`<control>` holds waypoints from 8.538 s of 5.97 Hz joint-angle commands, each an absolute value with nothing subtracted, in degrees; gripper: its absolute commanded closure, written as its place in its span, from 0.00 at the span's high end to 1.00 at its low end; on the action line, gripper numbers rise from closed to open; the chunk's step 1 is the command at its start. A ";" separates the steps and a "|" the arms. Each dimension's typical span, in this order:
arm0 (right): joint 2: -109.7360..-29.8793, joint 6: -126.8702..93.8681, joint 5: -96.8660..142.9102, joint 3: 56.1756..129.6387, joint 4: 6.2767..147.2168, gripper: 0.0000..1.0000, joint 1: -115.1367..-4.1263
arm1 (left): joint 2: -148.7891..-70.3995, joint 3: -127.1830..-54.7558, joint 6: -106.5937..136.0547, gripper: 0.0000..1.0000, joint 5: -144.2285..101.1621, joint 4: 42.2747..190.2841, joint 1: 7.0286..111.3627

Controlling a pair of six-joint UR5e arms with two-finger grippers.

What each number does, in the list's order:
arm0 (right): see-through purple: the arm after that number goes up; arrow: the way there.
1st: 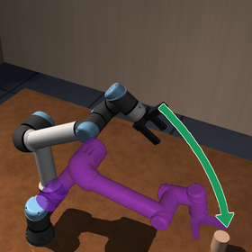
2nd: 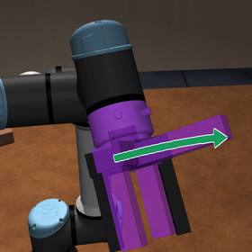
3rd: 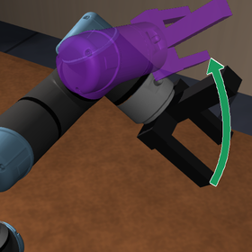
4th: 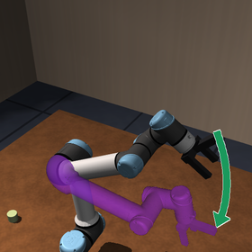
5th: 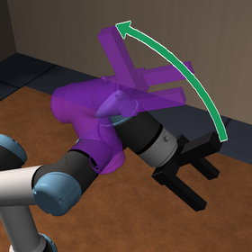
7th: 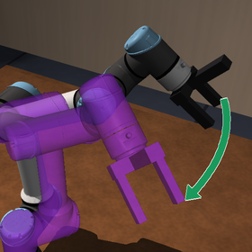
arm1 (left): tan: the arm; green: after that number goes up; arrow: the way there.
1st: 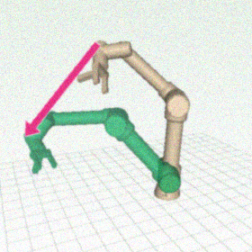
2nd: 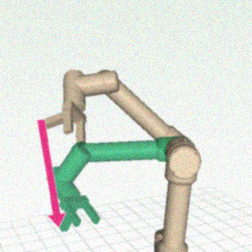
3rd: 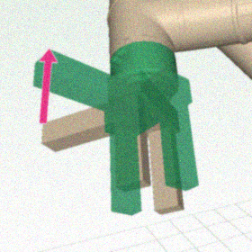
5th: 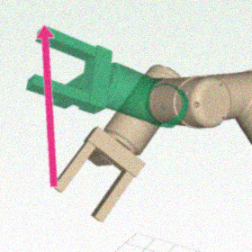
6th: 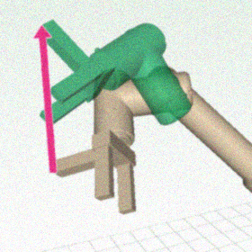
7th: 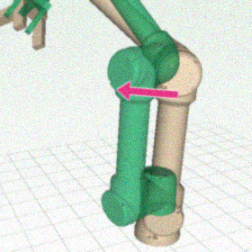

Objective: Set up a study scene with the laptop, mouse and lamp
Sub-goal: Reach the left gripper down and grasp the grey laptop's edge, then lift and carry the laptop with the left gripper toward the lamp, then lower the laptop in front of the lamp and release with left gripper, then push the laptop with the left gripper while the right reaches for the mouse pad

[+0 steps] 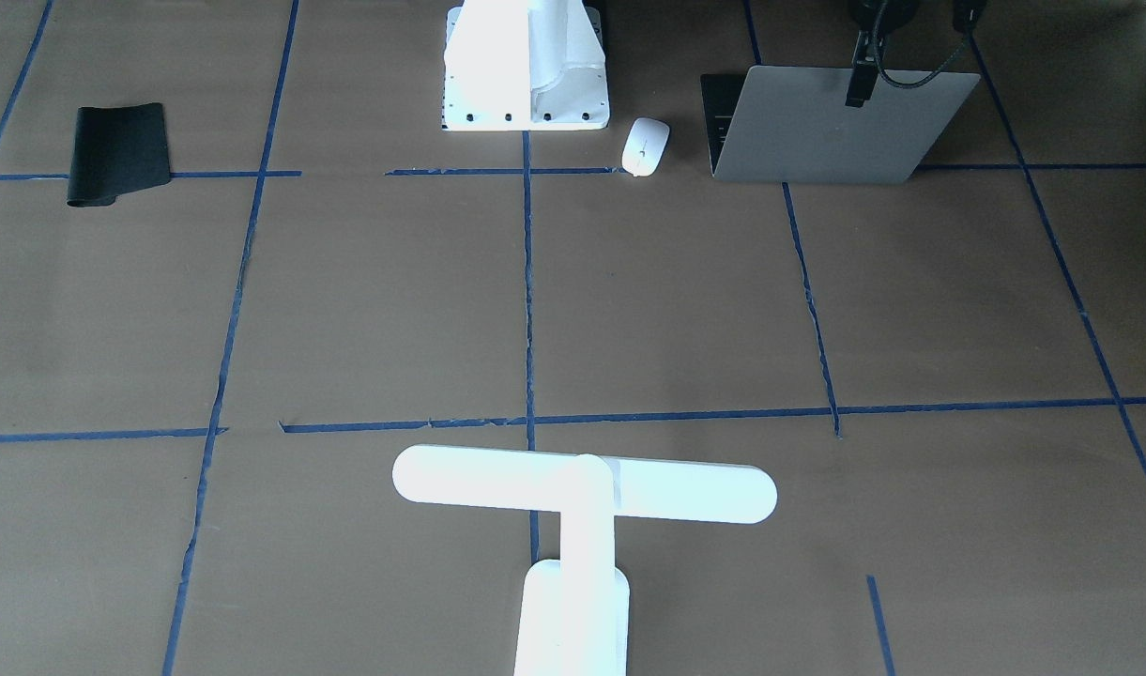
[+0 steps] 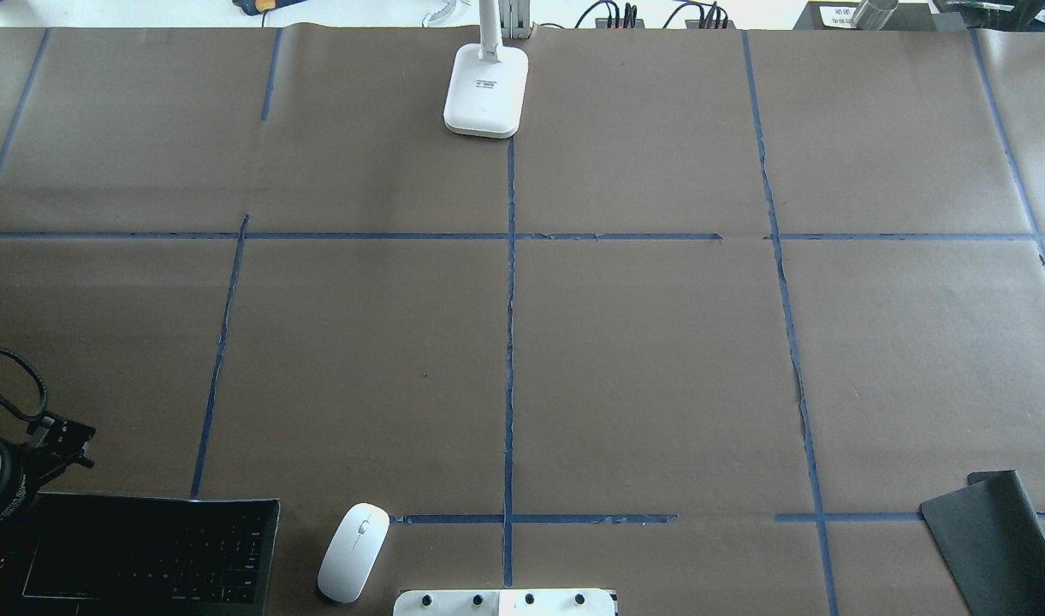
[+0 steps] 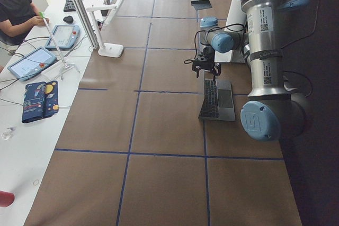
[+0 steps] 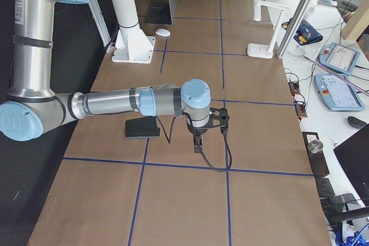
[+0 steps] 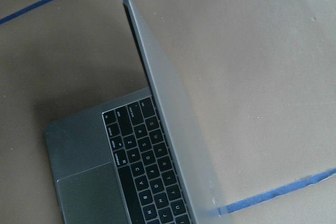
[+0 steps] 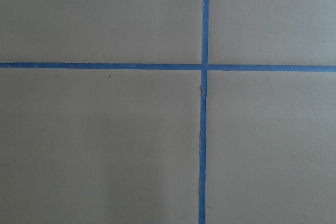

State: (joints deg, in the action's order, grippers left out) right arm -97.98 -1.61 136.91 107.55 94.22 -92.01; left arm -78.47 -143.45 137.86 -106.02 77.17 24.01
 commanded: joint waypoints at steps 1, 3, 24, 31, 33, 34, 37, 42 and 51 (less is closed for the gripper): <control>-98.09 -1.58 136.93 107.58 94.22 1.00 -92.28 | -79.45 -142.73 137.90 0.93 -105.91 77.17 24.26; -98.09 -1.58 136.93 107.58 94.22 1.00 -92.46 | -79.19 -142.73 137.90 0.37 -105.91 76.73 24.26; -99.05 -1.76 140.36 107.58 94.31 1.00 -94.13 | -148.71 -84.82 151.79 0.00 -103.97 73.81 40.08; -99.05 -1.67 140.27 106.97 94.31 1.00 -94.31 | -149.41 -82.27 156.18 0.16 -103.97 77.78 39.56; -98.96 -1.67 140.27 106.88 94.31 1.00 -94.31 | -149.24 -82.35 155.75 1.00 -103.80 77.78 39.64; -98.96 -1.76 140.27 106.96 94.22 1.00 -94.31 | -149.15 -82.61 155.57 1.00 -103.62 77.70 39.64; -99.05 -1.76 140.36 107.14 94.22 1.00 -94.31 | -148.63 -87.52 155.04 1.00 -103.62 75.77 40.34; -98.61 -11.76 140.54 110.65 94.04 1.00 -93.35 | -129.95 -114.73 128.84 1.00 -104.06 74.35 39.64; -114.58 -55.09 130.87 112.06 46.63 1.00 -51.55 | -125.77 -122.16 115.40 1.00 -103.54 74.27 33.67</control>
State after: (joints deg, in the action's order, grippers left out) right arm -112.03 -52.87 131.82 112.24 51.03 -56.57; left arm -125.77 -121.06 115.41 -103.57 74.32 34.54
